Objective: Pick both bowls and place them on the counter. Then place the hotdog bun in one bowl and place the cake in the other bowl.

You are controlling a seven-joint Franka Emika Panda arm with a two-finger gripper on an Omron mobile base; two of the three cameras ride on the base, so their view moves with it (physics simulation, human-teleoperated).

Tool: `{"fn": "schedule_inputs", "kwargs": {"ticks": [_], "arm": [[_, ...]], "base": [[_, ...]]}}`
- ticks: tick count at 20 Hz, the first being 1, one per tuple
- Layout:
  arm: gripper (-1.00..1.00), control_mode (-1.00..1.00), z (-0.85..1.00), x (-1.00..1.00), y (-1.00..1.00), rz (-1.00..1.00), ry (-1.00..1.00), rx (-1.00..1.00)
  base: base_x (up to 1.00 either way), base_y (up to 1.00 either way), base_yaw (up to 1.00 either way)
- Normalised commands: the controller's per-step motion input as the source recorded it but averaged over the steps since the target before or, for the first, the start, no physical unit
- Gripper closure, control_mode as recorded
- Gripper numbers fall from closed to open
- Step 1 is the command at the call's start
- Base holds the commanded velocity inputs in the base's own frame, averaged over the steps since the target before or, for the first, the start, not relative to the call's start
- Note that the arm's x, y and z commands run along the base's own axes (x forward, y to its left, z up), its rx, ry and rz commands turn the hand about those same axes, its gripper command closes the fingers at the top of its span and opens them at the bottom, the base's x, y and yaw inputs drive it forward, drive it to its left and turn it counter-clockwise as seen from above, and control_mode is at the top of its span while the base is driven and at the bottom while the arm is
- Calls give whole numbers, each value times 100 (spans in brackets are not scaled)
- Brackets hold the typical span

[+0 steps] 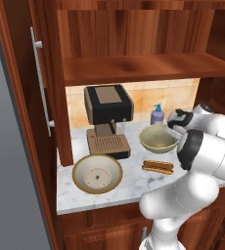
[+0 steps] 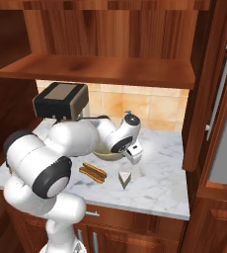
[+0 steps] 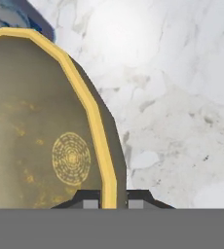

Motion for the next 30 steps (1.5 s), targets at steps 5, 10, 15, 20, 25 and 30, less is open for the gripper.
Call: {"fn": "schedule_inputs", "kwargs": {"ticks": [5,10,15,20,25,30], "arm": [[100,-100,-22,27,-6,10,4,0],[100,-100,-21,9,-7,8,3,0],[100,-100,-12,0,-3,6,2,0],[-100,-100,0,0,0,5,0,0],[-100,-100,6,-6,0,3,-2,0],[-100,-100,21,-18,0,5,-9,0]], "base": [[0,0,0],[0,0,0],[0,0,0],[0,0,0],[0,0,0],[0,0,0]]}}
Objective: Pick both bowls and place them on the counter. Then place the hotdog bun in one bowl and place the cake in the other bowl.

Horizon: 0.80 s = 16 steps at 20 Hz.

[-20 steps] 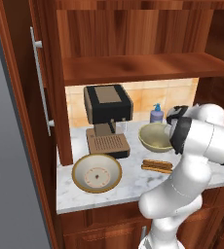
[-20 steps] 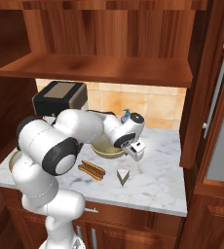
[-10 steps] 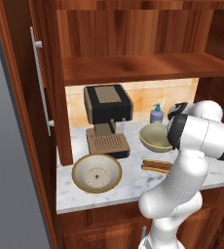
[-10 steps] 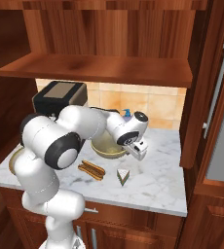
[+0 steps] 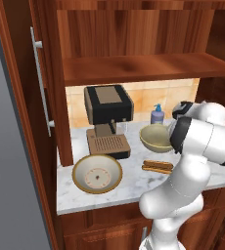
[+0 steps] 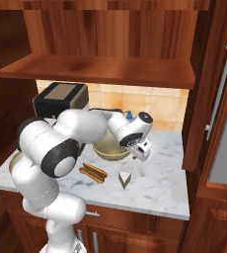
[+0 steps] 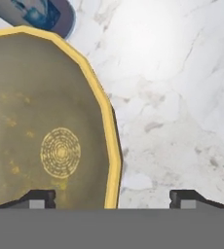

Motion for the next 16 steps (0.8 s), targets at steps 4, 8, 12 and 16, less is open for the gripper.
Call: {"fn": "schedule_inputs", "kwargs": {"ticks": [4,8,12,16], "arm": [[-100,-100,25,-34,-3,10,-11,0],[-100,-100,15,-43,5,13,-5,0],[-100,-100,16,-43,0,14,-16,-8],[-100,-100,5,-49,0,11,-16,-13]], "base": [[0,0,0],[0,0,0],[0,0,0],[0,0,0]]}}
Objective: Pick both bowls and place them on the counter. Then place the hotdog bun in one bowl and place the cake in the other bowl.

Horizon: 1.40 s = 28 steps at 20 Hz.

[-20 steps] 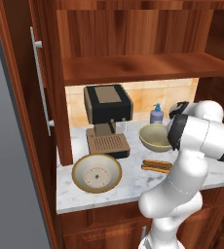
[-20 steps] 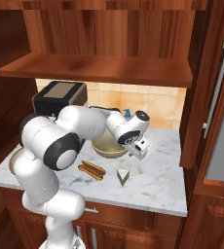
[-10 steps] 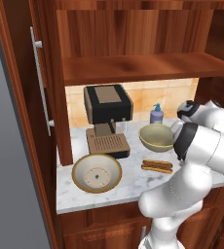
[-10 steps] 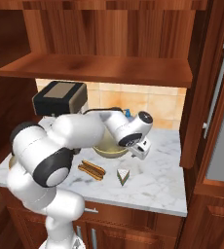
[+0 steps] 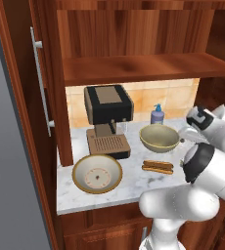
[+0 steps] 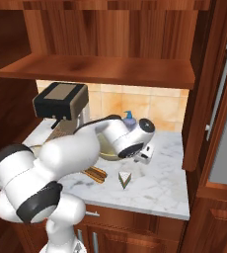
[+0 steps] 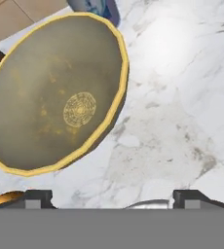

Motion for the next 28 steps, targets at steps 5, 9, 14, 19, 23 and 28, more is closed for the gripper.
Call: {"fn": "schedule_inputs", "kwargs": {"ticks": [5,9,14,19,23,28], "arm": [[-100,-100,-4,-34,6,4,-4,-15],[-100,-100,-9,-19,8,5,10,-15],[-100,-100,-21,-10,2,5,3,-8],[-100,-100,-20,-5,-5,6,5,-3],[-100,-100,-19,0,-6,8,13,0],[-100,-100,-17,0,-6,9,10,-1]], "base": [[0,0,0],[0,0,0],[0,0,0],[0,0,0],[0,0,0],[0,0,0]]}}
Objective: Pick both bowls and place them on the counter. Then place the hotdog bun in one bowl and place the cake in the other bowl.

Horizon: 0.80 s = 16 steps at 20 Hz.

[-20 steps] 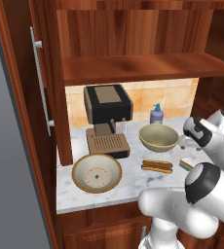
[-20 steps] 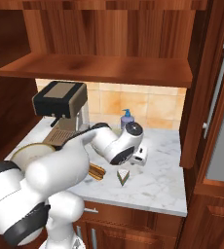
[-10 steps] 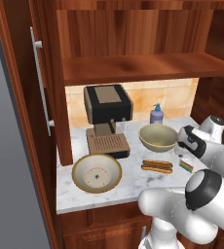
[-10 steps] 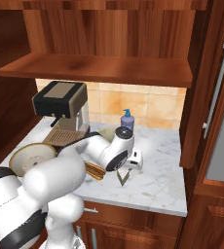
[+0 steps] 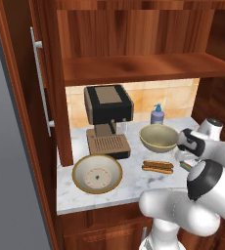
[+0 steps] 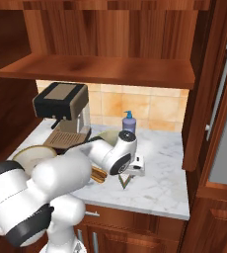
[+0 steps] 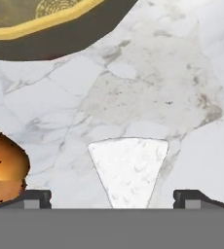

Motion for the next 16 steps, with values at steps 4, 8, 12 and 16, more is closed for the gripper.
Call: {"fn": "schedule_inputs", "kwargs": {"ticks": [4,8,12,16], "arm": [[-100,-100,-19,8,-15,9,7,-4],[-100,-100,-22,8,-7,8,2,-3],[-100,-100,-15,0,1,5,0,0],[-100,-100,-17,0,2,2,0,0]], "base": [[0,0,0],[0,0,0],[0,0,0],[0,0,0]]}}
